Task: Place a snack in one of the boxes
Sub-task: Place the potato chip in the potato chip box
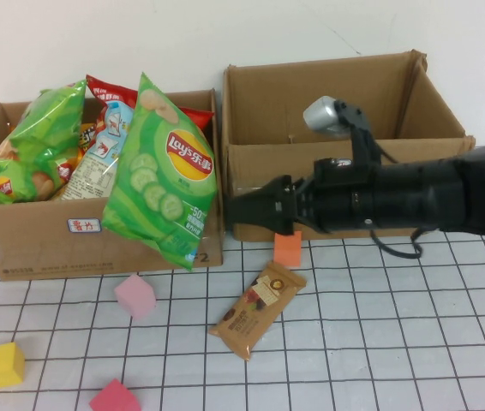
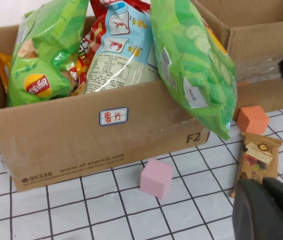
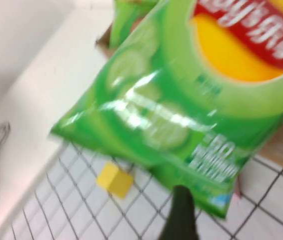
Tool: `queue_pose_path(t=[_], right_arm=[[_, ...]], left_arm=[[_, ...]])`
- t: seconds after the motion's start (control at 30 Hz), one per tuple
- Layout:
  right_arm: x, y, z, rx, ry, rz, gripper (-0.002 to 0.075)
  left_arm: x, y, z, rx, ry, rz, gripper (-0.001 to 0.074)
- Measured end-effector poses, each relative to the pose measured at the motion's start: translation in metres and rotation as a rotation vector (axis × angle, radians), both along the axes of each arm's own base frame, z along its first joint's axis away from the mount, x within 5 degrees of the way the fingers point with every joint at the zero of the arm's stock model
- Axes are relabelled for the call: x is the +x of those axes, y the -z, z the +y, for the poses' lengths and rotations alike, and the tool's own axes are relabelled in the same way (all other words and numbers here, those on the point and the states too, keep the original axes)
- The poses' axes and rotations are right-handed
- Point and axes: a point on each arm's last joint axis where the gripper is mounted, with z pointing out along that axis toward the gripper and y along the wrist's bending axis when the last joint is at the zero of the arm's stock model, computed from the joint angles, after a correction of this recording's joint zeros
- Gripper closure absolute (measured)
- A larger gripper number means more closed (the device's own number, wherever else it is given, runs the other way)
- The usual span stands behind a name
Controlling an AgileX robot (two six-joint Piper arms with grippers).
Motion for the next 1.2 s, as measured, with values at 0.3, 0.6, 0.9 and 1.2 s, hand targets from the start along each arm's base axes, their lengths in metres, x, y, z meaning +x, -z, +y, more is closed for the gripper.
queue_pose_path(t=[0.3,0.6,0.9,1.2], right_arm=[[0.027,0.031,0.024,0.087,-0.02,0.144,0.0143],[0.041,0.036,0.048,0.107,-0.047,0.137,0.0141],[0.052,0.039,0.056,0.138,-0.027,0.189,0.0164],[0.053,0.04,0.059,0.17,-0.033,0.252,0.0608]], left_arm=[[0.0,0.0,0.0,-0.002,-0.001,0.001,0.0736],[0.0,0.0,0.0,-0.006,-0.002,0.002,0.0736],[0.0,0.0,0.0,-0.004,0.001,0.008,0.0736],[0.0,0.001,0.0,-0.004,0.002,0.009,0.0736]])
